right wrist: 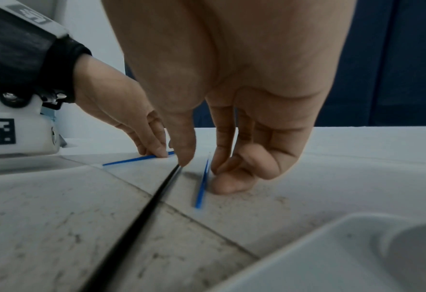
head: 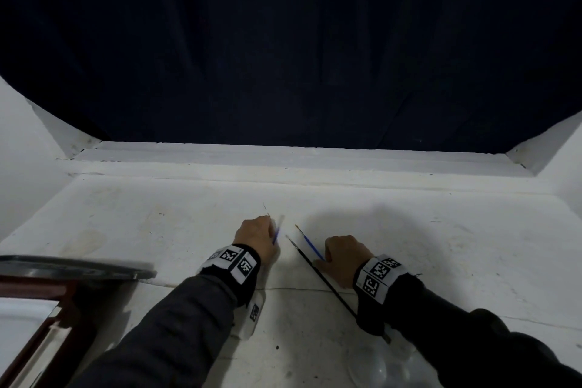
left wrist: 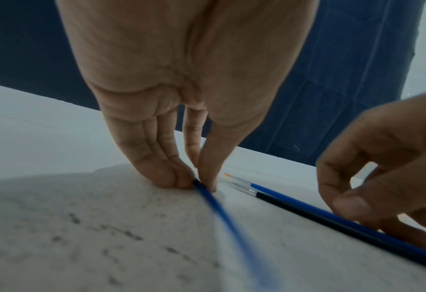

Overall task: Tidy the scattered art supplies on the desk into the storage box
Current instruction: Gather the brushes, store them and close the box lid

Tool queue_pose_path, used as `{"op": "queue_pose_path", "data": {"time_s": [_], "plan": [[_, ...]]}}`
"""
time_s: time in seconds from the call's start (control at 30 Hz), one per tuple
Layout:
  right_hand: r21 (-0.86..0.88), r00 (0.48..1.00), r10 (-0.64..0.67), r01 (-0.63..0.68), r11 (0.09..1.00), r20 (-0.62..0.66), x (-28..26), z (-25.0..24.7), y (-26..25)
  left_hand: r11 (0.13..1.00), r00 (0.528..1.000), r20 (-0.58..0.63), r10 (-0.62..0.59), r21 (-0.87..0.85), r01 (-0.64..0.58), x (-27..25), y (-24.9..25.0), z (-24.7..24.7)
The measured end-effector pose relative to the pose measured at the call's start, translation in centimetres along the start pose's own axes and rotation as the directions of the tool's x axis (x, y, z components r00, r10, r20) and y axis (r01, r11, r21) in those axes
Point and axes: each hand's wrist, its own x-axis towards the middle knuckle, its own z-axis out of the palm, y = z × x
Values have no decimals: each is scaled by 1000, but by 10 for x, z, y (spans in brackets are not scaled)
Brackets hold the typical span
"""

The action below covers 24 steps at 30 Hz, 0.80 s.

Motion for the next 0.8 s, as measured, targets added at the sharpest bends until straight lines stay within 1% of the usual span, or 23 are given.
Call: {"op": "queue_pose_path", "data": {"time_s": [0.07, 0.17, 0.27, 0.4, 0.53, 0.6, 0.63, 0.7, 0.77, 0.8], "plan": [[-25, 1000, -10, 10, 1000, 24, -1, -1, -5, 1000, 1000, 17, -13, 12, 13, -3, -9, -5], [-56, 998, -30, 33, 998, 51, -1, 2, -13, 1000, 997, 81, 3, 15, -4, -14, -21, -10], [-56, 996, -39, 43, 997, 79, 1, 5, -22, 999, 993, 114, 32, 37, -37, -33, -29, -15], [-123, 990, -87, 100, 987, 110, -4, 8, -32, 991, 983, 169, 77, 93, -94, -62, -33, -13], [-315, 986, -162, 167, 934, 40, -17, 28, -45, 987, 978, 183, 99, 108, -120, -85, -32, -6], [-356, 985, -172, 164, 920, 10, -23, 36, -51, 989, 980, 169, 104, 85, -119, -93, -32, -4], [-347, 985, -170, 161, 924, 5, -24, 37, -52, 992, 982, 161, 101, 55, -111, -96, -34, -4], [-264, 988, -152, 142, 954, -17, -27, 32, -53, 994, 988, 114, 104, -54, -99, -101, -38, -5], [-115, 989, -137, 131, 985, -51, -30, 22, -55, 975, 994, 36, 104, -203, -95, -106, -41, -6], [-43, 986, -138, 134, 990, -92, -33, 18, -56, 954, 995, -18, 100, -282, -101, -108, -42, -6]]}}
